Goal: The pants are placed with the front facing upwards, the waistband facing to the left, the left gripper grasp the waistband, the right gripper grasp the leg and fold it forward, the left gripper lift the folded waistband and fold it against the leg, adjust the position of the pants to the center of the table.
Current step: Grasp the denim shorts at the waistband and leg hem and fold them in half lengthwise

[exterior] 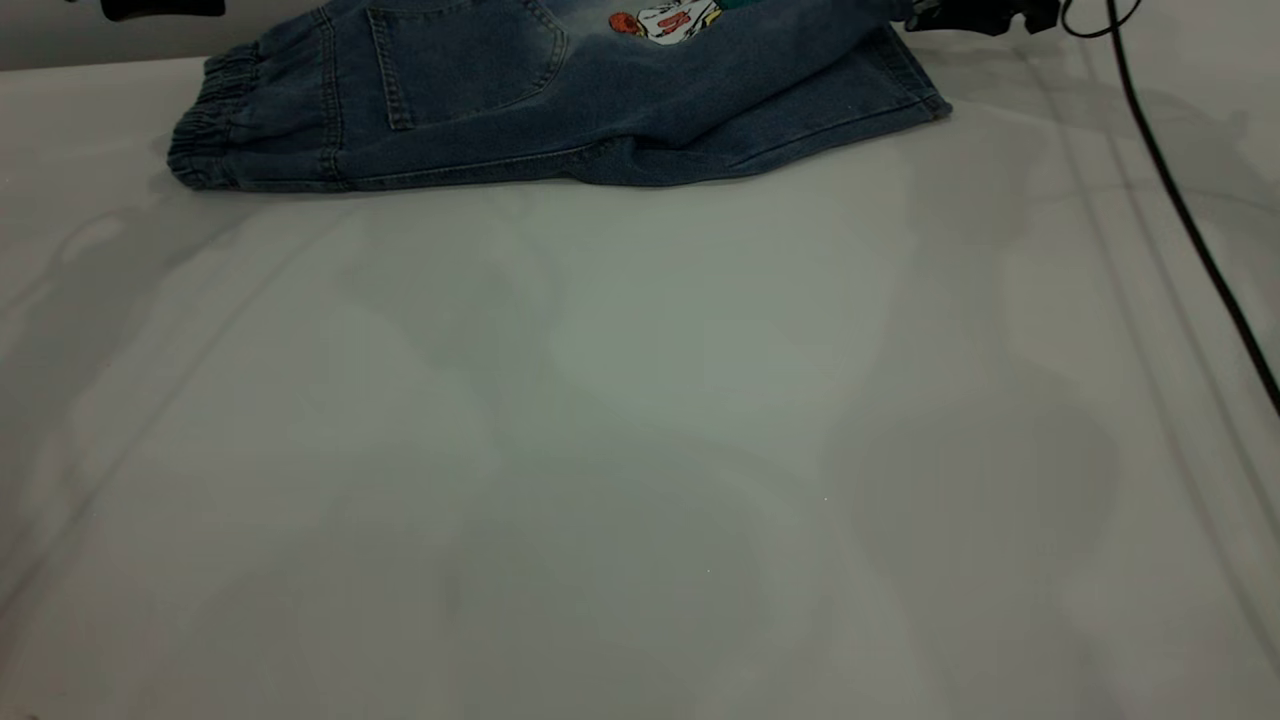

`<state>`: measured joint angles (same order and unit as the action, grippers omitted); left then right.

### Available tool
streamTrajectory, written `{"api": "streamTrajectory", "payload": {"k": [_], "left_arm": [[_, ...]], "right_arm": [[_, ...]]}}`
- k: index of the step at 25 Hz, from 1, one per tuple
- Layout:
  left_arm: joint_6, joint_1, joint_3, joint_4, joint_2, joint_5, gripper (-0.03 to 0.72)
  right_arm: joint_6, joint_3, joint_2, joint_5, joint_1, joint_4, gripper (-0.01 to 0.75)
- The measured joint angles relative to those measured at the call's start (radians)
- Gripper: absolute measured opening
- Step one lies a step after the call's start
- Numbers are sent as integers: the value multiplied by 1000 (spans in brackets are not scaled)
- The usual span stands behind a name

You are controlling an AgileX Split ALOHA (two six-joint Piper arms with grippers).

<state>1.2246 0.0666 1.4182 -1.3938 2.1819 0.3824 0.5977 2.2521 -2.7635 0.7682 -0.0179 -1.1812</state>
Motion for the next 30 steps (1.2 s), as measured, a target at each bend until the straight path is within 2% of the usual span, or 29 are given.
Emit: {"api": "streamTrajectory", "payload": {"k": [4,11,13,21,30], "left_arm": [[0,0,0,1,0,6,581],[0,0,0,1,0,7,581],[0,0,0,1,0,7,581],[0,0,0,1,0,6,581],[0,0,0,-1,0,5,581]], "right_arm": [[23,0,0,0,18,3,338],[36,0,0,-9,18,14,102],[38,0,0,-13,18,14,55],[-12,0,21,37,18,51,46],[-217,-2,83,137,18,349,46]]}}
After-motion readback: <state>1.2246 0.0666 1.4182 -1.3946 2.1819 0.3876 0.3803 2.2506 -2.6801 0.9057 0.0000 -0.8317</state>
